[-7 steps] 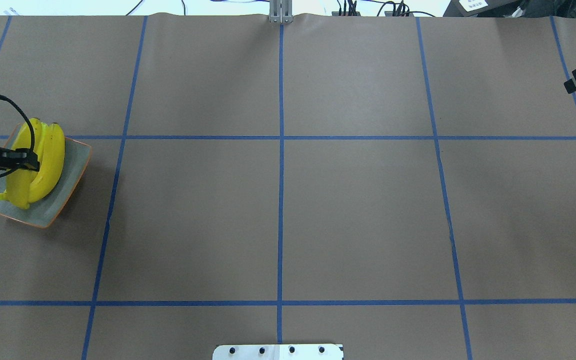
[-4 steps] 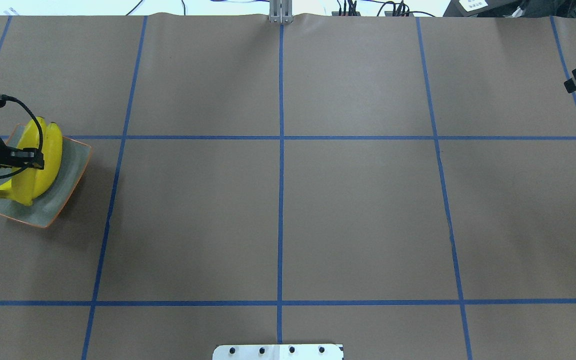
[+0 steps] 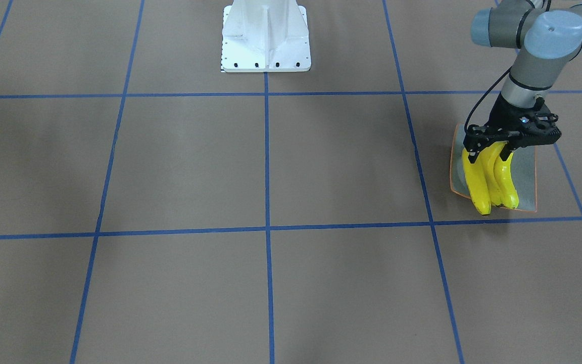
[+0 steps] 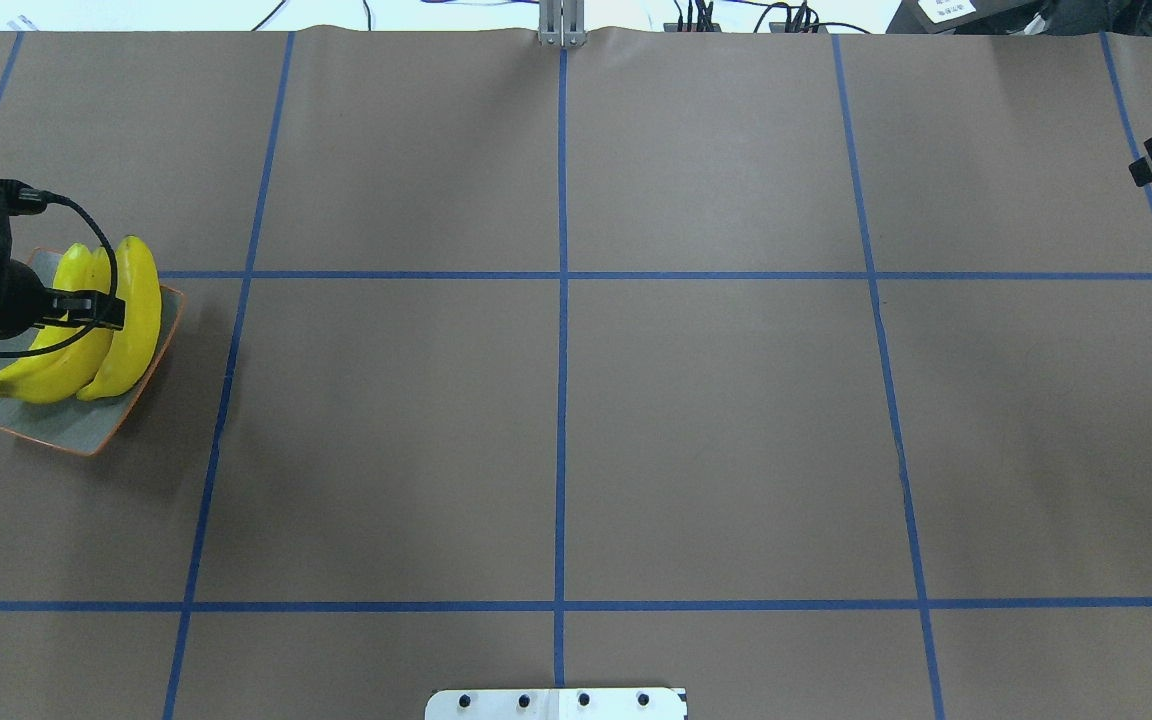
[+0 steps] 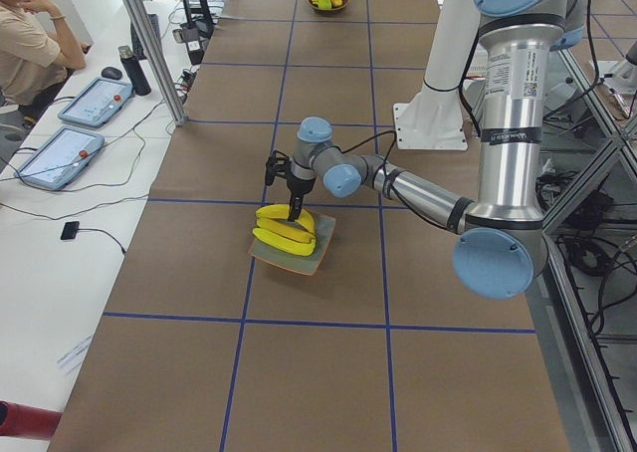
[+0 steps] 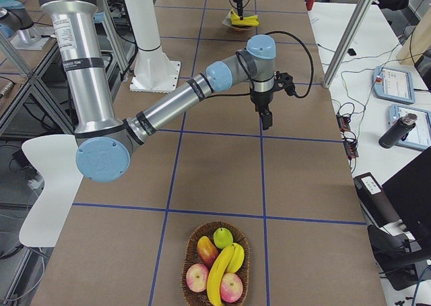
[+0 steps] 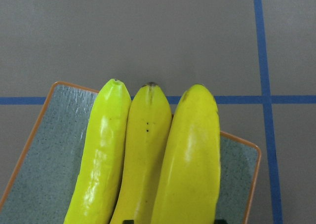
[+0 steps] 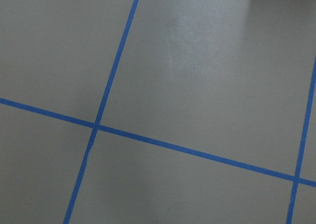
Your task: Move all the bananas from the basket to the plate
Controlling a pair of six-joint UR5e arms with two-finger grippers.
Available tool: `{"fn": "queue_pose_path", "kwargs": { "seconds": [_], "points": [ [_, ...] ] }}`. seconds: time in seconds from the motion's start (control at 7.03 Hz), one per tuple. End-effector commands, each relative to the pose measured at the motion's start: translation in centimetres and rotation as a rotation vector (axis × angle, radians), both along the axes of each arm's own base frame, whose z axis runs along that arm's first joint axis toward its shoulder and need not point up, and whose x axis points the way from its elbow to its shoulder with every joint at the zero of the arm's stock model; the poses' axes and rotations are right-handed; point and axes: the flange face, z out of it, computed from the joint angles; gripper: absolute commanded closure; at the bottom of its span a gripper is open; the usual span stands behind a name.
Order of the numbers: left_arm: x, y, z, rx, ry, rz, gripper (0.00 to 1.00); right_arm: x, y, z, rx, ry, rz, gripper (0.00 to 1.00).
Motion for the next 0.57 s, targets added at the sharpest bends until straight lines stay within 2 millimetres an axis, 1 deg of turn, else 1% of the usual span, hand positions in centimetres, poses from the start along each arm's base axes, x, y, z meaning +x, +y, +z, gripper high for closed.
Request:
{"fn": "queue_pose_path", "kwargs": {
  "seconds": [0.0,0.14,0.28,0.43],
  "points": [
    [-0.1,-0.1,-0.4,0.022,-0.003,0.001,0.01,0.1,0.0,0.0,0.001,-0.003,0.002,0.0],
    [-0.4,0.0,-1.2,0.055,0.005,0.032,0.0,0.2,0.0,0.0,0.001,-0.001,0.003,0.0],
    [-0.7,0.8,-3.9,0.084,0.05,0.049,0.0,0.5,0.1,0.3,-0.002,-0.001,0.005,0.0],
    [-1.1,1.9,-6.4,0.086,0.121,0.093,0.0,1.6,0.2,1.0,0.016,0.012,-0.007,0.0]
  ]
}}
